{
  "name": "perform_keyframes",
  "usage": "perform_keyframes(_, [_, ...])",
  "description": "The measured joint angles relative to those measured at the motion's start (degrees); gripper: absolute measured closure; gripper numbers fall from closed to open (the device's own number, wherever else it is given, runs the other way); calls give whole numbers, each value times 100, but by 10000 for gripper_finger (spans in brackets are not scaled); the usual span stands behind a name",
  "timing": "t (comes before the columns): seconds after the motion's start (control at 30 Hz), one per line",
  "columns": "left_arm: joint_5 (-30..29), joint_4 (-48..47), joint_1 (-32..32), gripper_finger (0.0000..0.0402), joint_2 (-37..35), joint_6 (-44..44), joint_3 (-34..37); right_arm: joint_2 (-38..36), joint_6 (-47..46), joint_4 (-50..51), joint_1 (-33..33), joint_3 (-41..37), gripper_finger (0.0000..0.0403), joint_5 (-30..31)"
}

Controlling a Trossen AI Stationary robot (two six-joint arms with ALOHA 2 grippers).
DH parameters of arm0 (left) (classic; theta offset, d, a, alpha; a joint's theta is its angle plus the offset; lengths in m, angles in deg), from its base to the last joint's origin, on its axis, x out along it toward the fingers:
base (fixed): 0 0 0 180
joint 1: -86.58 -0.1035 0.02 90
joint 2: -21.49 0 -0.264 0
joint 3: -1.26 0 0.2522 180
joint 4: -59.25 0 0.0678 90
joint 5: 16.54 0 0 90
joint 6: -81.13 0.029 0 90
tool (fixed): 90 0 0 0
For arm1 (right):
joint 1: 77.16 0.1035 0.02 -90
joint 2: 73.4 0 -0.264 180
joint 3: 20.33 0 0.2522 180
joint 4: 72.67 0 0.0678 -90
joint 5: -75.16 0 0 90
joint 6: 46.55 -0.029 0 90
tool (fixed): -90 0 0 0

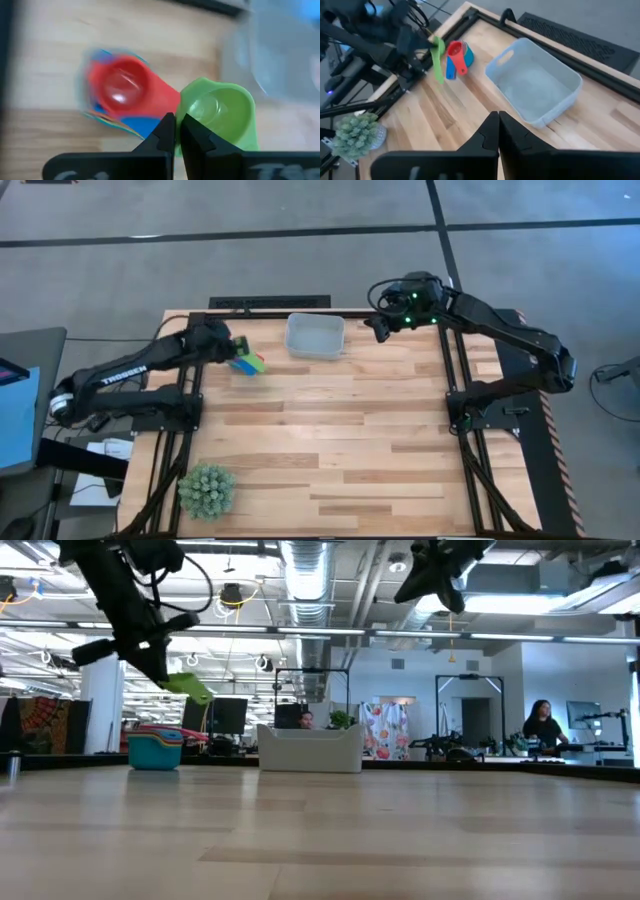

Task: Nest measuring cups in basket
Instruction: Stack the green measuring cup on the red measuring cup, then put the measuring cups into the white bin

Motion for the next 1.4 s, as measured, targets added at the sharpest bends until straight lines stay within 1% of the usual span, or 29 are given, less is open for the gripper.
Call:
perform_keyframes(0.07, [-108,-152,-347,400,-30,-56,0,61,68,12,-27,2,381,0])
perform_keyframes(0.13, [22,-297,-619,400,25,-125,9,102,135,61,-20,-1,380,4])
perform_keyframes(0.27, [176,-249,-846,400,187,-322,11,88,264,74,-55,7,382,-2])
perform_keyframes(0.43, [148,-264,-921,397,338,-874,11,74,326,163,-60,4,383,0])
perform_keyframes(0.6, [187,-367,-921,377,562,-1342,11,74,466,177,-60,4,377,-2])
perform_keyframes(0.77, [213,-432,-919,360,803,-1776,11,77,541,182,-60,4,381,0])
perform_keyframes(0.9, [230,-426,-917,347,860,-1847,11,77,545,182,-60,4,381,-2])
perform_keyframes(1.03, [326,-399,-921,336,761,-1567,11,79,553,182,-60,4,376,-2])
perform_keyframes(1.13, [441,-290,-919,331,559,-1076,-48,96,557,180,-60,4,377,62])
perform_keyframes(1.17, [443,-105,-919,331,489,-781,-79,99,556,186,-60,4,378,94])
perform_keyframes(1.27, [513,867,-926,333,401,142,-125,99,504,122,-60,4,381,124])
perform_keyframes(1.33, [642,1454,-1019,338,511,664,-125,99,409,34,-60,4,383,201])
perform_keyframes(1.4, [738,1845,-1136,345,779,984,-125,99,309,-94,-60,4,383,243])
